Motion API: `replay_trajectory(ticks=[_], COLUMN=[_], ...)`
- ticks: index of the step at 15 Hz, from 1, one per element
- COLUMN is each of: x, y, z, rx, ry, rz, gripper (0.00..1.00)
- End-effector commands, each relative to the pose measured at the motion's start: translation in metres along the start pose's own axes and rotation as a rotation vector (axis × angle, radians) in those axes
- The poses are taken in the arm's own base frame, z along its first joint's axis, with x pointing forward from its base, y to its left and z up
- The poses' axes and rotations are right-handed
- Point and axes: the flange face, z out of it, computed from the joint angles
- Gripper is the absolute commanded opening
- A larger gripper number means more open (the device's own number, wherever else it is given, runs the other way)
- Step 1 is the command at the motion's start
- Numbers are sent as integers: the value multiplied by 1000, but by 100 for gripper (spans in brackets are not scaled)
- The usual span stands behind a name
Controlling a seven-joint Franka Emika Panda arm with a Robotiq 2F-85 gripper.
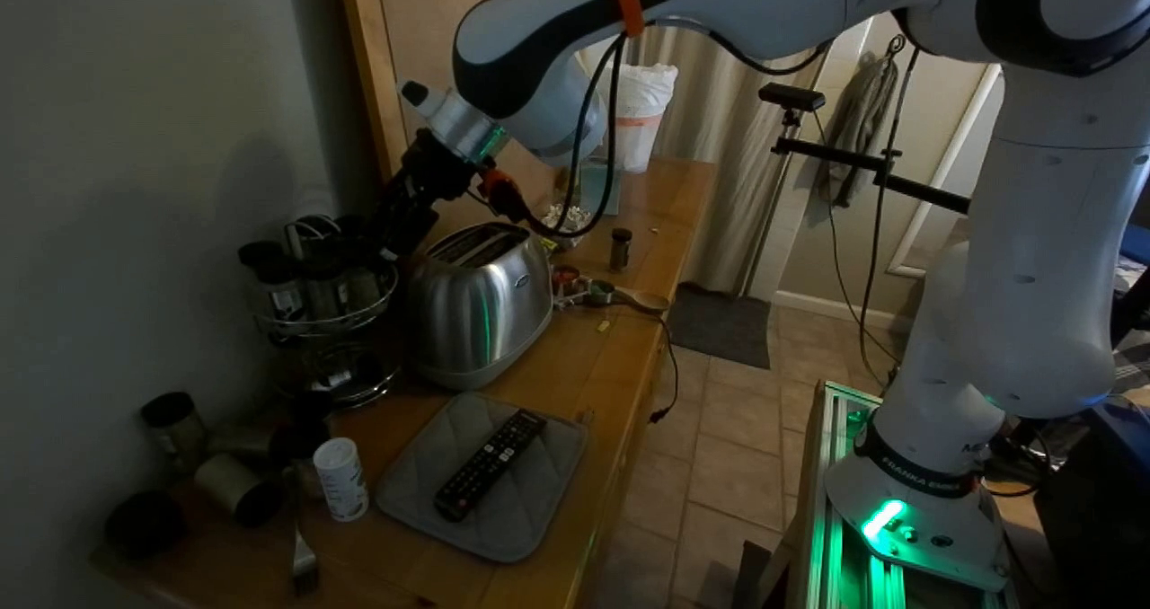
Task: Remove the glass jar from the silver stand and place it on the right side of the counter.
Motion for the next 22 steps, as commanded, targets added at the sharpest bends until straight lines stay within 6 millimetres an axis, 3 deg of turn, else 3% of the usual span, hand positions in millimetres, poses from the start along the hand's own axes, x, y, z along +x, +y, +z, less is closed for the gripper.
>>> replay_trajectory(ticks=[1,15,17,22], x=[1,-9,-10,-12], y=[13,26,26,28], z=[9,24,24,20], rx=[44,135,137,124], ry=[50,135,139,138], rz=[5,28,28,27], gripper=[100,97,73,39])
